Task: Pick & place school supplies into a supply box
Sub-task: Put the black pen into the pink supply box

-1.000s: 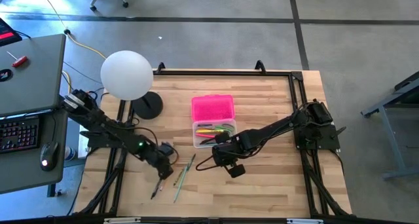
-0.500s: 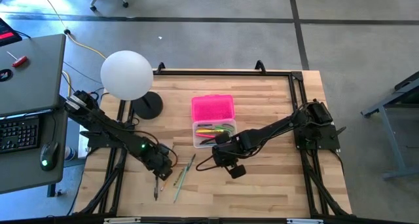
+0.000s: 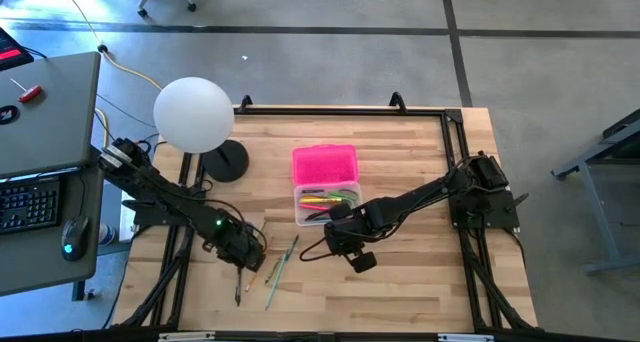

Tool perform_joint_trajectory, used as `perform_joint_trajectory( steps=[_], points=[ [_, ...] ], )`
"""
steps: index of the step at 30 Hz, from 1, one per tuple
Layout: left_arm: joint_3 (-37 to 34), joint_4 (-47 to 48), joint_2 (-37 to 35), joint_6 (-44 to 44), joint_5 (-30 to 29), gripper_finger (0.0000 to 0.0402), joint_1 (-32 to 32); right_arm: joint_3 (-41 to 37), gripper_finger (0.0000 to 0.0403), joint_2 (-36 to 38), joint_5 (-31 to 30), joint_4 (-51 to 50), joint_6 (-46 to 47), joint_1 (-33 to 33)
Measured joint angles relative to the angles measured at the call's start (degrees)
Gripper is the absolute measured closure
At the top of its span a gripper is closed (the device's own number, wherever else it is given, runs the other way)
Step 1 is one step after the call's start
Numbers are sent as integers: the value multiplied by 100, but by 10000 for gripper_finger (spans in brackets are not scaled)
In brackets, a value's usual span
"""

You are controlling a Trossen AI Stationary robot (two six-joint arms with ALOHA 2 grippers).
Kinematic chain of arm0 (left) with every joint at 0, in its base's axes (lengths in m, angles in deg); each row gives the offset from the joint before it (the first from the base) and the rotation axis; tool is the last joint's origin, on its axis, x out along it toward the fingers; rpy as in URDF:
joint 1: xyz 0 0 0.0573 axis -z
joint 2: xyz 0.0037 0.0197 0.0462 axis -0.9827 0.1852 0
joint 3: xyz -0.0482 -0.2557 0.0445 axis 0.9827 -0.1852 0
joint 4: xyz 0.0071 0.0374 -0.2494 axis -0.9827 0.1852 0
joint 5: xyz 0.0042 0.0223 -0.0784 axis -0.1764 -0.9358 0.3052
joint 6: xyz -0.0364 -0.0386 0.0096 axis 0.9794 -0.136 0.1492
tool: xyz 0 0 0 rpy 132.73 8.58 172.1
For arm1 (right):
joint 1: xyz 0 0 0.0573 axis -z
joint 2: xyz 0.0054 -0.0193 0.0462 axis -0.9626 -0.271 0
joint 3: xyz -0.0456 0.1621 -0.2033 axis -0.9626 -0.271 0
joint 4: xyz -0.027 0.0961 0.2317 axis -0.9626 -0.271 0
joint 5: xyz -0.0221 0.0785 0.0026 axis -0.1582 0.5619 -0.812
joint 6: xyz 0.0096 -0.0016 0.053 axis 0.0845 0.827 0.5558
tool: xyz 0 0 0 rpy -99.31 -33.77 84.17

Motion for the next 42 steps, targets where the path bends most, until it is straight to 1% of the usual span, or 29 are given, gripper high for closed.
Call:
perform_joint_trajectory(
  steps=[4, 10, 14, 18, 21, 26, 27, 28, 30, 31, 33, 35, 38, 42],
  points=[
    [4, -23, 116, 5, 7, 268, 2, 0, 373, 0, 4, -8, 0, 0],
    [17, -266, 590, 22, 515, 268, 153, 0, 373, 0, 4, -13, 0, -2],
    [31, -362, 871, 18, 492, 268, 188, 0, 373, 0, 4, -12, 0, 0],
    [39, -337, 949, -147, 330, 272, 184, 0, 373, -1, 4, -10, 0, -2],
    [35, -323, 949, -382, 149, 295, 190, 0, 373, -2, 2, -10, 0, 0],
    [31, -325, 931, -705, 56, 365, 147, 0, 373, -1, 2, -9, 0, -1],
    [31, -327, 903, -784, 58, 377, 113, 0, 373, -2, 2, -8, 0, 0],
    [78, -293, 869, -877, 43, 379, 90, 0, 373, -2, 2, -8, 0, -1],
    [237, -108, 795, -1158, -211, 379, -4, 0, 373, -2, 2, -8, 16, 0],
    [354, -7, 779, -1334, -436, 378, -68, 0, 373, -2, 4, -24, 56, -1],
    [631, 255, 741, -1785, -1144, 368, -229, 0, 373, -1, 63, -149, 229, 0],
    [980, 420, 674, -2302, -1561, 363, -404, 0, 373, -2, 149, -399, 454, -13],
    [1466, 603, 656, -3331, -1838, 368, -782, 0, 373, -2, 214, -745, 789, -77],
    [2140, 601, 647, -4797, -2094, 378, -1535, 0, 373, -2, 216, -1015, 1213, -273]
  ],
)
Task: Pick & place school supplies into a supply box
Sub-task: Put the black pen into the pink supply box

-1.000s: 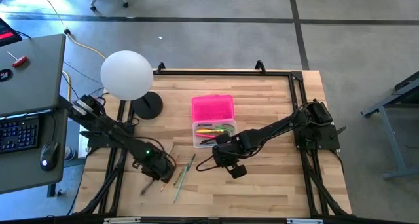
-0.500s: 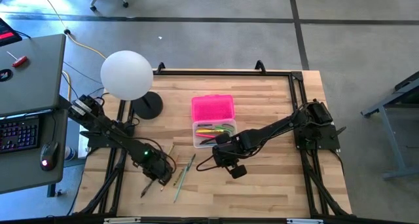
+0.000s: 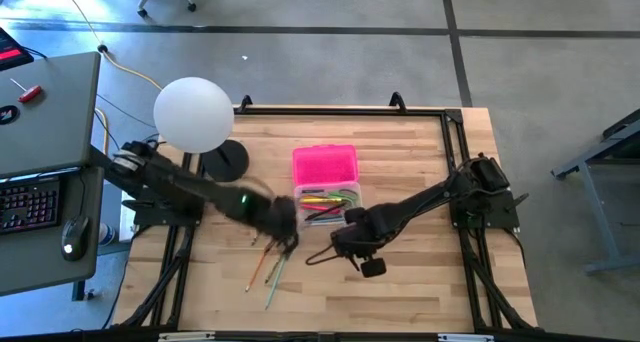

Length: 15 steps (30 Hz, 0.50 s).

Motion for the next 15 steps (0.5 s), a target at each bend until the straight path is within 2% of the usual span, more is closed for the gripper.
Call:
perform_joint_trajectory(
  steps=[4, 8, 12, 15],
  points=[
    [488, -140, 119, -1413, -66, 371, -814, 0, 373, 0, -8, -123, 212, -234],
    [638, -1028, 353, -2657, 130, 365, -1458, 0, 373, 0, -119, -237, 415, -387],
    [638, -1981, 782, -3662, 706, 366, -1776, 0, 373, 0, -210, -254, 439, -429],
    [649, -2400, 1120, -4025, 792, 360, -1858, 0, 373, 0, -223, -254, 430, -427]
  ],
)
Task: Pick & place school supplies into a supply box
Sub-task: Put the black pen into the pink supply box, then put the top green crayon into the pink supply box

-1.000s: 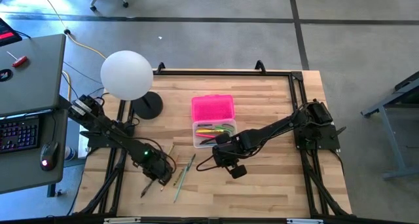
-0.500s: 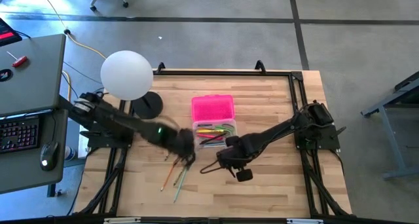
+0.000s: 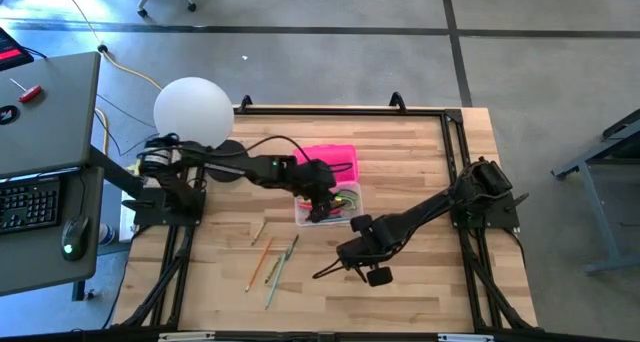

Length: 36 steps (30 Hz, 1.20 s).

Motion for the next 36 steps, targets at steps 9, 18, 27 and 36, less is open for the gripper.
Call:
perform_joint_trajectory(
  steps=[9, 18, 27, 36],
  points=[
    [-11, 103, 493, -94, -63, 286, -27, 0, 373, 0, -39, 40, -19, -2],
    [350, 344, 443, -68, -64, 245, -30, 0, 373, -2, -68, 87, -48, -4],
    [1962, 4144, 399, -141, -476, 243, -14, -1, 373, 0, -132, 149, -92, -2],
    [2276, 7358, -506, 2255, -1960, 243, 669, 0, 373, -1, -256, 173, -94, -13]
  ],
)
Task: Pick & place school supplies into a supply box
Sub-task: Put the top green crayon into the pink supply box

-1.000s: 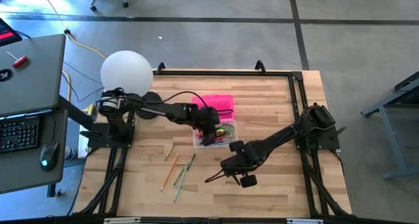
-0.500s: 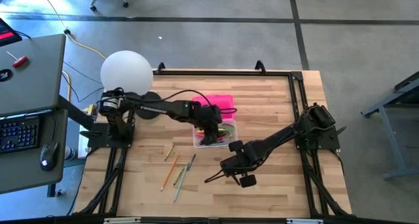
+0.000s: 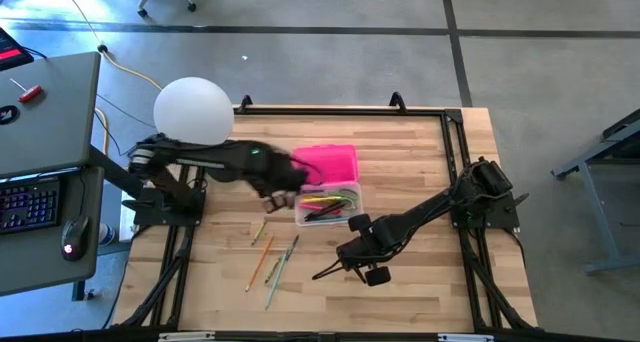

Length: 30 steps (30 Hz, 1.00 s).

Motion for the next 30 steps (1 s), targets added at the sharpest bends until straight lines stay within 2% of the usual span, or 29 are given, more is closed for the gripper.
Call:
perform_joint_trajectory(
  steps=[4, 11, 13, 15, 18, 22, 26, 30],
  points=[
    [-475, -266, -892, 1132, -386, 243, 784, 0, 373, 1, -6, 3, -3, 0],
    [-1879, -586, -1944, 4059, -1873, 243, 2558, -2, 373, 1, -26, 44, -48, -2],
    [-2400, -853, -2083, 4746, -1934, 243, 3052, -2, 373, 1, -25, 53, -48, 1],
    [-2853, -1259, -2186, 5320, -1689, 243, 3420, -2, 373, 1, -24, 72, -52, 2],
    [-3498, -1915, -2164, 5881, -1468, 243, 3686, -2, 373, 1, -31, 97, -86, 4],
    [-4391, -2914, -2165, 5931, -1303, 243, 3801, -2, 373, 1, -61, 200, -336, 13],
    [-5229, -4057, -2133, 6013, -1842, 243, 3801, -2, 373, 1, -36, 216, -413, 81],
    [-5856, -5074, -2133, 6548, -2332, 243, 3801, -2, 373, 1, -42, 221, -518, 157]
  ],
)
